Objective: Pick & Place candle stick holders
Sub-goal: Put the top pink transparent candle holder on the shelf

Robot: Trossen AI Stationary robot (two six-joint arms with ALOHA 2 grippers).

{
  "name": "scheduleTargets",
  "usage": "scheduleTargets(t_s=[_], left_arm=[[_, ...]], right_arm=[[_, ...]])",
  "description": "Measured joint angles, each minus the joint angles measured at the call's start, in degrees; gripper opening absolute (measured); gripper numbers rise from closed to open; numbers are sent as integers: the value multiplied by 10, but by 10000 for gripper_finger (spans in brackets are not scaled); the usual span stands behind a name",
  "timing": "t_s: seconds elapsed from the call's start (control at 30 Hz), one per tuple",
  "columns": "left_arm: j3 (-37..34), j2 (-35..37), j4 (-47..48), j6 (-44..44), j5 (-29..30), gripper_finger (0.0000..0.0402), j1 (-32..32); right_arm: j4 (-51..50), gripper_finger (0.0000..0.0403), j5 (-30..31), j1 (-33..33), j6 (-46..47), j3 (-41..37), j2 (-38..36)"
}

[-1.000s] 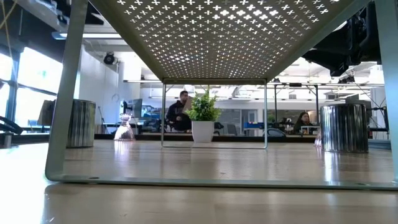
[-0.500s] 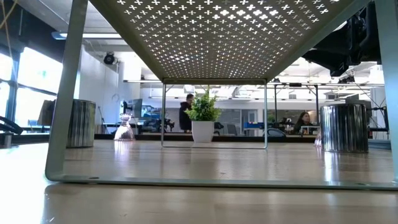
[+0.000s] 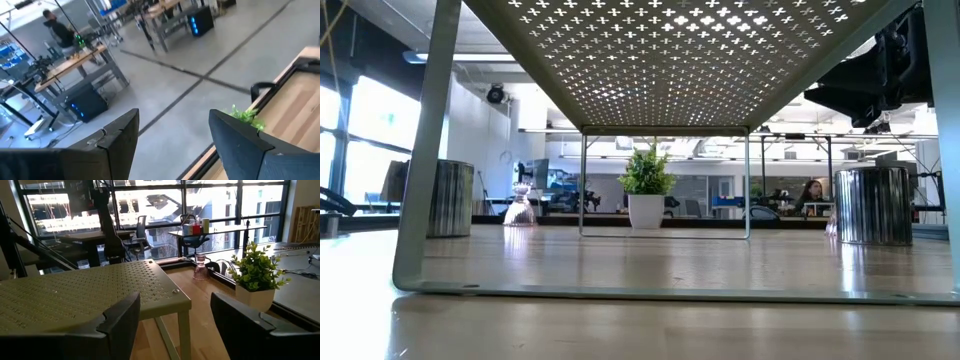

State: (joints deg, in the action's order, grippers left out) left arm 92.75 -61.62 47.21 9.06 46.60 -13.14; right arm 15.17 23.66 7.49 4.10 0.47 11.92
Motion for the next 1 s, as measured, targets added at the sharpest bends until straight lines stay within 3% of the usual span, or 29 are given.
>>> scheduleTargets(t_s=[0.27,0.5,0.63,0.73,1.0], left_arm=[[126,-89,127,-56,-183,237,-174],[145,-147,153,-136,-324,237,-326],[145,-191,196,-175,-369,237,-382],[144,-224,237,-185,-369,237,-412],[143,-304,298,-199,-417,237,-435]], right_arm=[[-6,238,0,0,15,0,0],[-10,238,0,0,15,0,0],[-14,238,0,0,15,0,0],[-21,237,0,0,15,0,0],[-38,236,0,0,25,0,0]])
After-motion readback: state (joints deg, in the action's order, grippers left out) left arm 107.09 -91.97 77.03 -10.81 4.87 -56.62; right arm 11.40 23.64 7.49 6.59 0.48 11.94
